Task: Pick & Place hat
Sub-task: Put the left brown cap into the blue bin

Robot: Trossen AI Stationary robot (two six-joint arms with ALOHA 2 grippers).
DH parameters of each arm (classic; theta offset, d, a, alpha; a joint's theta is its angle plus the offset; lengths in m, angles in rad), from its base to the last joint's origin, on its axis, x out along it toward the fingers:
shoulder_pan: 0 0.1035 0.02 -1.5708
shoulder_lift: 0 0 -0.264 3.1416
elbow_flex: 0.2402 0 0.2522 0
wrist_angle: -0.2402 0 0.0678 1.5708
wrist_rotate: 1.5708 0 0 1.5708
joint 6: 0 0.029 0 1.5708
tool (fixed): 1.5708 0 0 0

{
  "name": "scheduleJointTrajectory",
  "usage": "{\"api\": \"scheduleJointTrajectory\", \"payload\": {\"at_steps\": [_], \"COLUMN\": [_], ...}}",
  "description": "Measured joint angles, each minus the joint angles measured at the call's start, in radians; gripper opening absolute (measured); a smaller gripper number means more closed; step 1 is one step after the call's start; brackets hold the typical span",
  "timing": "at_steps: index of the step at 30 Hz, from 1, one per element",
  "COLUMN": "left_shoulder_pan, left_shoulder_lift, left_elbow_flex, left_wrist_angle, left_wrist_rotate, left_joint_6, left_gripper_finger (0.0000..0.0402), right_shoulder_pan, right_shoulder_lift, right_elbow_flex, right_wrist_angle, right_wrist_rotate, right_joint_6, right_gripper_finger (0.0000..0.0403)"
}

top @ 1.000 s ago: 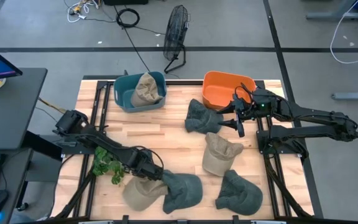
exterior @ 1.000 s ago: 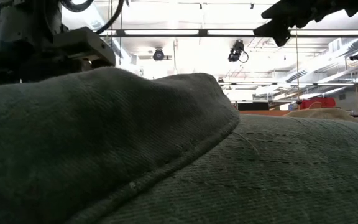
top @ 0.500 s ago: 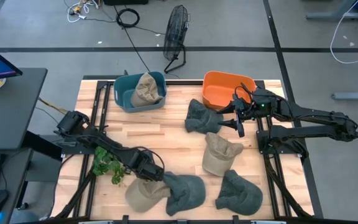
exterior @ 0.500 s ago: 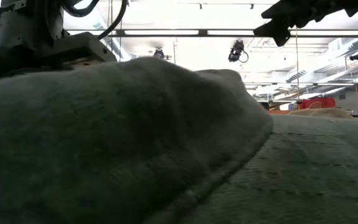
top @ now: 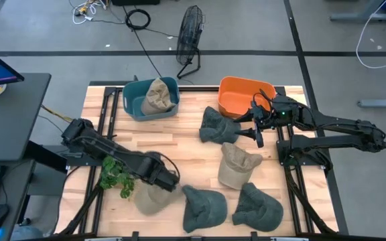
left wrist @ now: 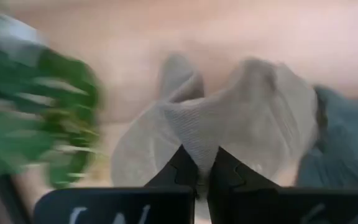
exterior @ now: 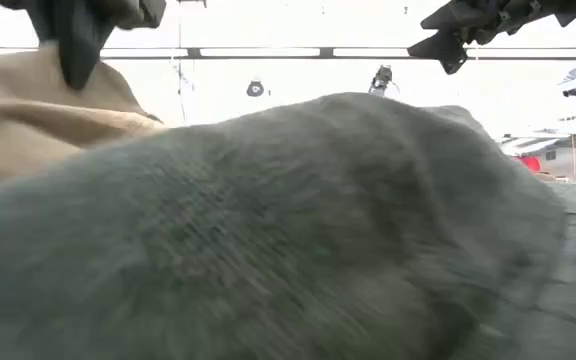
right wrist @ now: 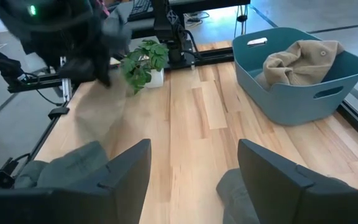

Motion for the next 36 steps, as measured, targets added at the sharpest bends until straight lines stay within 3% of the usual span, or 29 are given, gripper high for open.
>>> {"api": "scheduleJointTrajectory", "payload": {"at_steps": [4,10,18,30,36], "left_shoulder_pan": [0.06,0.204,0.449,0.726,0.839], "left_shoulder_lift": [-0.001,-0.04,-0.042,-0.042,-0.042], "left_elbow_flex": [0.151,0.235,0.265,0.265,0.265], "left_wrist_angle": [-0.221,-0.219,-0.217,-0.208,-0.127], "left_wrist_rotate": [-0.119,-0.338,-0.5,-0.561,-0.592], "left_joint_6": [0.011,0.233,0.571,0.972,1.159], "left_gripper_finger": [0.0011,0.0014,0.0012,0.0011,0.001], "right_shoulder_pan": [0.0,0.0,0.0,0.0,0.0], "right_shoulder_lift": [0.0,0.0,0.0,0.0,0.0], "right_elbow_flex": [0.0,0.0,0.0,0.0,0.0], "right_wrist_angle": [0.0,-0.001,0.001,0.001,0.001], "right_wrist_rotate": [0.0,0.0,0.0,0.011,0.012], "right_joint_6": [0.0,0.0,0.0,-0.001,-0.001], "right_gripper_finger": [0.0245,0.0245,0.0245,0.0245,0.0245]}}
